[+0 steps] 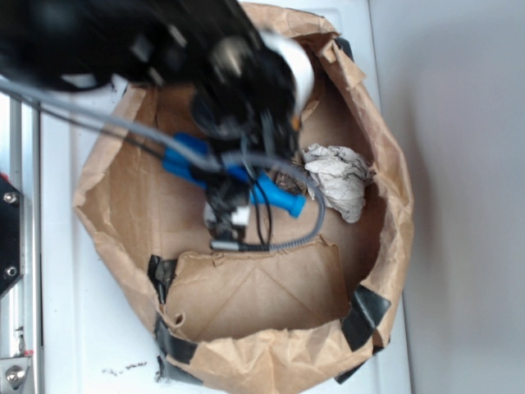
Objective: Grab the blue bottle.
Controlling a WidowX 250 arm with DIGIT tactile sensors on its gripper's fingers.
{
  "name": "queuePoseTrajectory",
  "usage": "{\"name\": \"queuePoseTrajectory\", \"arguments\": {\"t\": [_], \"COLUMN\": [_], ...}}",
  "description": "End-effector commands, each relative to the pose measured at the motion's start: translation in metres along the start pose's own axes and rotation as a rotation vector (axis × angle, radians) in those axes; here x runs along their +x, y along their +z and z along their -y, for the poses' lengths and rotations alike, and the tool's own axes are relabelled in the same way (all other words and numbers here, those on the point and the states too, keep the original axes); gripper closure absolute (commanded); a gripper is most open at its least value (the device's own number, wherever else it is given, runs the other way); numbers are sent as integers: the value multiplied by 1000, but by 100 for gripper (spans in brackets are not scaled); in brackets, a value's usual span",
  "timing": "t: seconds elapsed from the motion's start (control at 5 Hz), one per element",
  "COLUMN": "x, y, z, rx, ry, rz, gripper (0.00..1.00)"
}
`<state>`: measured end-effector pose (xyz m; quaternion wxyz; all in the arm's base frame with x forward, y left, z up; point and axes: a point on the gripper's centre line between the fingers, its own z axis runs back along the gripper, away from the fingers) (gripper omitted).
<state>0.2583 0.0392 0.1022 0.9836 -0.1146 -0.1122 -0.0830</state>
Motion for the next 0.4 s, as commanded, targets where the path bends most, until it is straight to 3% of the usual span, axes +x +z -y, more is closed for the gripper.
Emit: {"name": "queuePoseTrajectory", "arguments": {"t": [0.0,0.2], "x": [-9,-11], "y": [49,49], "z": [9,10], "rx": [-23,0], "ry": [8,-24], "rz": [170,162], "gripper": [100,100]}}
